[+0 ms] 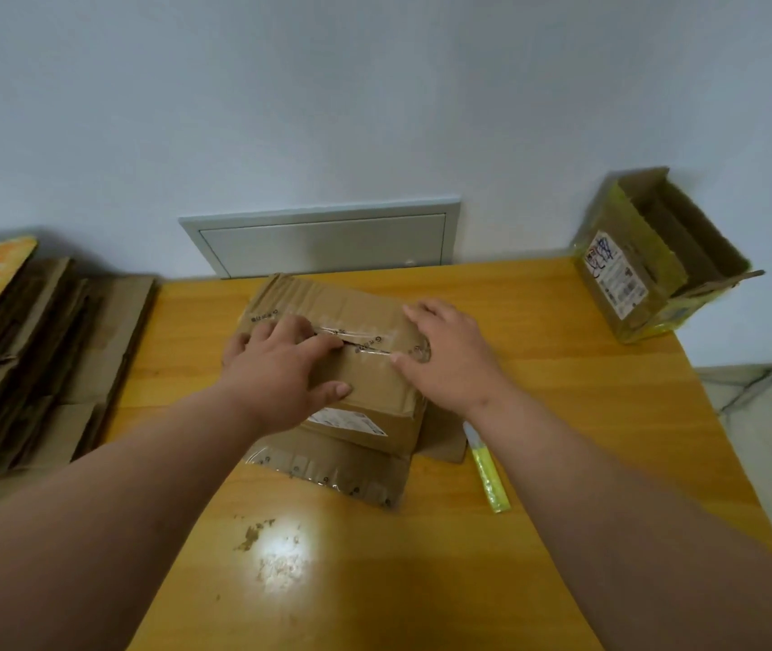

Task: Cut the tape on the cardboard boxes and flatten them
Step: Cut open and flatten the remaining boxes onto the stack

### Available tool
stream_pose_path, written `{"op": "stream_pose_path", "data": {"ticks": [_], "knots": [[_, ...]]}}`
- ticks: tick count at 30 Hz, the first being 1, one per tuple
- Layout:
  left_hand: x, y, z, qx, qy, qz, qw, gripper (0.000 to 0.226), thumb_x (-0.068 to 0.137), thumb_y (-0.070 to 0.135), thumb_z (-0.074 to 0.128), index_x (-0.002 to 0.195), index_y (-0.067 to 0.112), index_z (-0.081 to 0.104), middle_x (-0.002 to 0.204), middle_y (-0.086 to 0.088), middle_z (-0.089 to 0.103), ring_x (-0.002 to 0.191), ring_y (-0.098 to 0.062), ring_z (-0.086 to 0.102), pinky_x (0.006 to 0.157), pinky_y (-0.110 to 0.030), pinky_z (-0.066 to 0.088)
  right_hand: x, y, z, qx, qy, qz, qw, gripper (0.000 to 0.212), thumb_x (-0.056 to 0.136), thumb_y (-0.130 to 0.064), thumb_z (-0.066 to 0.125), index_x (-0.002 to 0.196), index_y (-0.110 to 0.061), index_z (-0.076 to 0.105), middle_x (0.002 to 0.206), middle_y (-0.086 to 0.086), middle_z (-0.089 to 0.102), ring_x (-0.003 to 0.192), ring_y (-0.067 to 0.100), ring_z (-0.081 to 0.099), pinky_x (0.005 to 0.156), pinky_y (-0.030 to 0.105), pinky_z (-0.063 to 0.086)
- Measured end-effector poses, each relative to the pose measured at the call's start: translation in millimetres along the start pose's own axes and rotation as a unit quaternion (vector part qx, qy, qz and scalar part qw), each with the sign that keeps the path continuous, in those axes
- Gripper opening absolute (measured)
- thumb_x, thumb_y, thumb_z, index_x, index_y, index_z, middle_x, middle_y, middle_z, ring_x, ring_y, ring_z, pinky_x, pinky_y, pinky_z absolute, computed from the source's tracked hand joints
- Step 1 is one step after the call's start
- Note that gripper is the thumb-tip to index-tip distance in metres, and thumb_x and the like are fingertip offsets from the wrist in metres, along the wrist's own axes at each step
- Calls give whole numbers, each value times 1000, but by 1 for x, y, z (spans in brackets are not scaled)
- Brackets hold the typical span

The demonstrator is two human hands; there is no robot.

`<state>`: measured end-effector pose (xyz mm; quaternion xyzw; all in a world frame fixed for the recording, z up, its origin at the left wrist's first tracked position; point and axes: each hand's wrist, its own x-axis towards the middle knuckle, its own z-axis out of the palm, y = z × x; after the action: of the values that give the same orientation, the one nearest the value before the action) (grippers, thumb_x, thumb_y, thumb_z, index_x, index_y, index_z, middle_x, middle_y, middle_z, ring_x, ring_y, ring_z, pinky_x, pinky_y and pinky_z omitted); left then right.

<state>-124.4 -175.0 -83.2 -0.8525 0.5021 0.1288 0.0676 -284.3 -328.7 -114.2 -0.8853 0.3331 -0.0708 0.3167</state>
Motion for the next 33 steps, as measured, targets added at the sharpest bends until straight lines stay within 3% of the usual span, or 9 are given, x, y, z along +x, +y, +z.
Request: {"op": "stream_pose_path", "data": {"ticks": [7, 12, 17, 20, 22, 25, 28, 30, 33], "knots": [[9, 1, -8, -17, -40, -2, 999, 71, 77, 80, 51, 139, 51, 33, 142, 7, 28, 137, -26, 24, 116, -49, 13, 16, -6, -12, -168, -36, -13, 985, 73, 84, -66, 55, 146, -29, 42, 147, -4, 42, 135, 21, 40, 109, 45, 29], [13, 2, -10, -25, -46, -2, 999, 72, 74, 79, 56, 135, 48, 35, 141, 6, 29, 136, -26, 26, 116, -48, 16, 19, -15, -12, -229, -16, -49, 972, 58, 90, -61, 50, 131, -21, 53, 128, 3, 56, 118, 27, 54, 95, 41, 40], [9, 2, -7, -54, -3, -7, 999, 75, 71, 80, 57, 135, 47, 35, 138, 5, 31, 134, -25, 27, 114, -47, 19, 14, -13, -12, -292, 3, -119, 949, 53, 101, -51, 28, 133, -14, 49, 123, 8, 60, 106, 30, 60, 87, 41, 43], [5, 2, -5, -42, 7, -8, 999, 85, 68, 84, 50, 141, 49, 25, 140, 1, 30, 135, -26, 25, 115, -47, 17, 22, -11, -18, -234, 32, -126, 963, 43, 105, -43, 19, 108, -17, 53, 79, -1, 56, 78, 28, 62, 58, 35, 36], [3, 1, -3, -30, 10, -9, 999, 93, 68, 87, 42, 148, 50, 13, 145, 0, 27, 137, -26, 19, 117, -47, 13, 32, -11, -21, -174, 39, -84, 980, 35, 105, -43, 20, 95, -22, 46, 66, -6, 45, 66, 27, 54, 50, 33, 27], [3, -1, -1, 2, 0, 12, 1000, 96, 73, 87, 35, 154, 45, 4, 158, 3, 14, 146, -23, 5, 118, -46, 1, 42, -9, -26, -81, 33, -7, 996, 42, 105, -48, 23, 103, -18, 53, 86, 4, 61, 75, 28, 50, 60, 35, 33], [2, 0, -6, -9, -9, 35, 999, 95, 78, 82, 43, 156, 37, 13, 156, 4, 25, 146, -19, 10, 115, -40, -6, 44, -9, -28, -8, 34, 37, 999, 56, 104, -53, 23, 122, -14, 58, 113, 10, 66, 101, 33, 59, 79, 39, 46], [-1, 1, -12, -7, 20, 38, 999, 96, 73, 83, 49, 152, 34, 26, 146, 2, 35, 140, -23, 21, 117, -44, -2, 43, -10, -29, 14, 38, 49, 998, 59, 103, -56, 22, 122, -15, 60, 111, 8, 67, 104, 30, 60, 84, 41, 48], [-13, 1, -18, 9, 109, 55, 992, 82, 64, 77, 65, 128, 27, 52, 122, 0, 49, 122, -28, 38, 114, -49, 19, 45, -10, -29, 33, 47, 68, 996, 57, 102, -58, 20, 101, -17, 60, 86, -1, 61, 89, 25, 58, 71, 36, 45]]}}
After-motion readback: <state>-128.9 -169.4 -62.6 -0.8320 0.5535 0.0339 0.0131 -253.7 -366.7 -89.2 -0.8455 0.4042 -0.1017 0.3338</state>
